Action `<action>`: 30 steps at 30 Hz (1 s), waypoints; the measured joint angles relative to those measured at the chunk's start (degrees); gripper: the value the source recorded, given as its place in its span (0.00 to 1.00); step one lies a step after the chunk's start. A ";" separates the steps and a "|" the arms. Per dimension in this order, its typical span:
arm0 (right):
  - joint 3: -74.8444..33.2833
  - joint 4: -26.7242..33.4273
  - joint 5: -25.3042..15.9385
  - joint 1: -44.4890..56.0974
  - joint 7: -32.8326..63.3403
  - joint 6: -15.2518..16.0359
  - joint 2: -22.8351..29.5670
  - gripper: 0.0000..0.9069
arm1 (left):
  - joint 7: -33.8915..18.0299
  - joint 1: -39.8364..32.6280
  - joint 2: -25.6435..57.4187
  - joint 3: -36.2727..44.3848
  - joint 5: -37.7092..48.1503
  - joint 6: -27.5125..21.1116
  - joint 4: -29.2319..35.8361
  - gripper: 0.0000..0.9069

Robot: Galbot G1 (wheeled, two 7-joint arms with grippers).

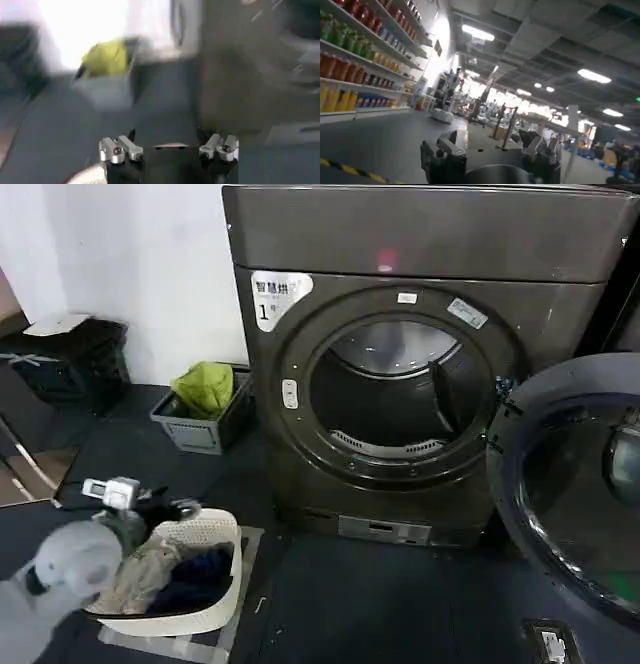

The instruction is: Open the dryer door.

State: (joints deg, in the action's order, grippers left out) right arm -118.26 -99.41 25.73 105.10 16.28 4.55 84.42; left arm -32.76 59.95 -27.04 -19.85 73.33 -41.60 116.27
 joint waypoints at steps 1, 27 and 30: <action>0.04 -0.03 0.43 0.03 -0.17 -0.27 -0.11 1.00 | -3.16 -0.39 0.72 -0.01 4.03 -0.63 -0.29 1.00; 0.94 1.22 1.88 -0.36 -0.98 -3.32 -0.11 1.00 | -25.04 -3.67 6.82 0.79 52.24 -0.59 -6.31 1.00; 0.82 1.35 1.88 -0.37 -0.98 -3.34 -0.21 1.00 | -25.50 -3.75 6.84 0.79 53.66 -0.59 -6.72 1.00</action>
State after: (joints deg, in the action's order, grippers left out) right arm -117.44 -98.05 27.60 104.74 15.30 1.21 84.20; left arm -58.25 56.21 -20.20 -19.06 126.99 -42.19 109.54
